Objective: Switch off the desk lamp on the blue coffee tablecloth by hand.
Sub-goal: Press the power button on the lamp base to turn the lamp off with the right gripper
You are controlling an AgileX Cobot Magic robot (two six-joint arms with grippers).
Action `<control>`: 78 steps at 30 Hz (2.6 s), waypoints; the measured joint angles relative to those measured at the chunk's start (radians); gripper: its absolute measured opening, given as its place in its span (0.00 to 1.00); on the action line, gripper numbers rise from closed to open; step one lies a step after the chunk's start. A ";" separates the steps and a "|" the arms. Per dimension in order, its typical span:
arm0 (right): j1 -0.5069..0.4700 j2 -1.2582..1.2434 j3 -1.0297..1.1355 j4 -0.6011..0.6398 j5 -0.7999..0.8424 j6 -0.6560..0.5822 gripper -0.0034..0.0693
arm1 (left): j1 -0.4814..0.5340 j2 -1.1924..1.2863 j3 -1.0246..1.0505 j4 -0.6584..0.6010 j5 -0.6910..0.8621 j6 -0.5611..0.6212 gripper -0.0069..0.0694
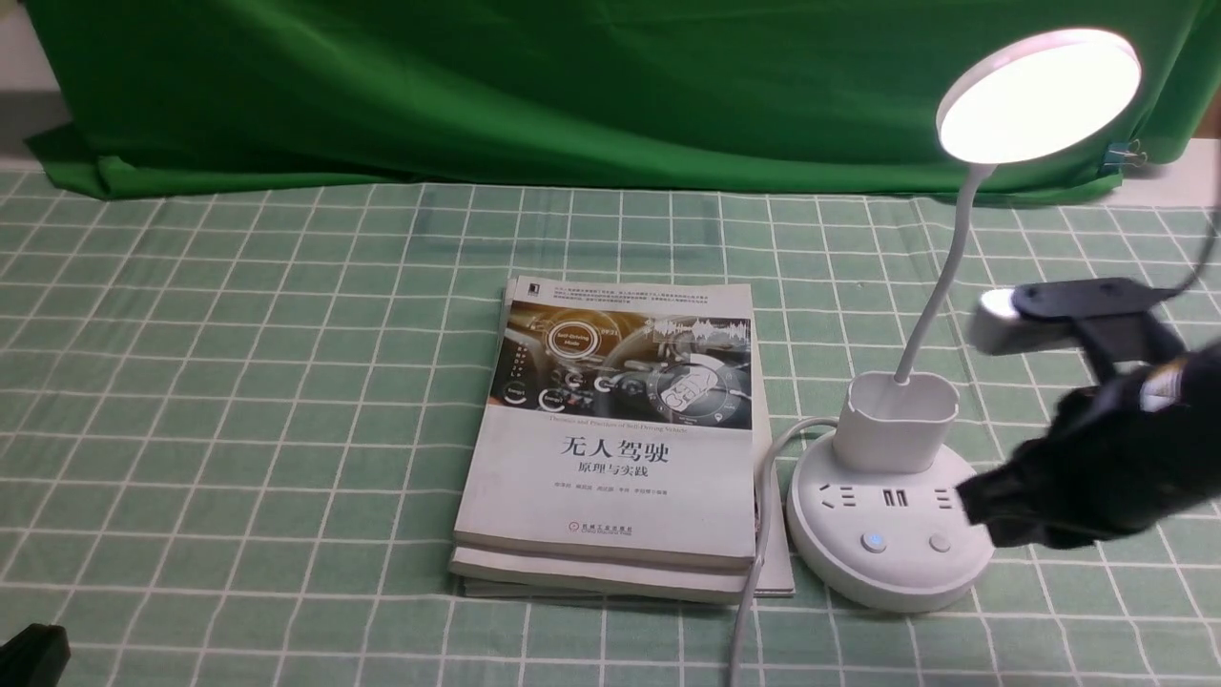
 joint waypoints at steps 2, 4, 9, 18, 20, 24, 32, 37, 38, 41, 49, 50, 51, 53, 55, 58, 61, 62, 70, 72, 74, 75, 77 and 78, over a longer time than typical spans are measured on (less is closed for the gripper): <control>0.000 0.058 -0.026 -0.005 -0.001 0.001 0.09 | 0.000 0.000 0.000 0.000 0.000 0.000 0.09; 0.000 0.090 -0.041 -0.005 -0.002 0.002 0.09 | 0.000 0.000 0.000 0.000 0.000 0.000 0.09; 0.000 0.184 -0.089 -0.006 -0.011 0.000 0.09 | 0.000 0.000 0.000 0.000 0.000 0.000 0.09; 0.000 0.221 -0.124 -0.005 -0.025 0.000 0.09 | 0.000 0.000 0.000 0.000 0.000 0.000 0.09; 0.000 0.226 -0.124 -0.005 -0.026 0.000 0.09 | 0.000 0.000 0.000 0.000 0.000 0.000 0.09; 0.000 0.255 -0.124 -0.005 -0.027 0.000 0.09 | 0.000 0.000 0.000 0.000 0.000 0.000 0.09; 0.000 0.291 -0.138 -0.001 -0.030 -0.001 0.09 | 0.000 0.000 0.000 0.000 0.000 0.000 0.09; 0.006 0.262 -0.133 -0.002 -0.025 -0.001 0.09 | 0.000 0.000 0.000 0.000 0.000 0.000 0.09; 0.006 0.252 -0.132 -0.002 -0.024 -0.001 0.09 | 0.000 0.000 0.000 0.000 0.000 0.000 0.09; 0.008 0.206 -0.132 -0.002 -0.019 -0.001 0.09 | 0.000 0.000 0.000 0.000 0.000 0.000 0.09; 0.008 0.204 -0.132 -0.002 0.015 -0.002 0.09 | 0.000 0.000 0.000 0.000 0.000 0.000 0.09; 0.008 0.212 -0.132 -0.002 0.014 -0.002 0.09 | 0.000 0.000 0.000 0.000 0.000 0.000 0.09; 0.008 0.226 -0.132 -0.002 0.012 -0.002 0.09 | 0.000 0.000 0.000 0.000 0.000 0.000 0.09; 0.008 0.252 -0.132 -0.002 0.005 -0.003 0.09 | 0.000 0.000 0.000 0.000 0.000 0.000 0.09; 0.008 0.271 -0.132 -0.003 0.004 -0.003 0.09 | 0.000 0.000 0.000 0.000 0.000 0.000 0.09; 0.008 0.276 -0.133 -0.003 0.000 -0.003 0.09 | 0.000 0.000 0.000 0.000 0.000 0.000 0.09; 0.008 0.274 -0.133 -0.004 -0.003 -0.005 0.09 | 0.000 0.000 0.000 0.000 0.000 0.000 0.09; 0.008 0.271 -0.133 -0.004 -0.003 -0.005 0.09 | 0.000 0.000 0.000 0.000 0.000 0.000 0.09; 0.009 0.177 -0.133 -0.005 -0.006 -0.004 0.09 | 0.000 0.000 0.000 0.000 0.000 0.000 0.09; 0.010 0.161 -0.133 -0.005 -0.005 -0.004 0.09 | 0.000 0.000 0.000 0.000 0.000 0.000 0.09; 0.010 0.159 -0.133 -0.005 0.004 -0.004 0.09 | 0.000 0.000 0.000 0.000 0.000 0.000 0.09; 0.010 0.159 -0.132 -0.005 0.012 -0.004 0.09 | 0.000 0.000 0.000 0.000 0.000 0.000 0.09; 0.010 0.157 -0.132 -0.005 0.028 -0.004 0.09 | 0.000 0.000 0.000 0.000 0.000 0.000 0.09; 0.010 0.147 -0.132 -0.005 0.044 -0.004 0.09 | 0.000 0.000 0.000 0.000 0.000 0.000 0.09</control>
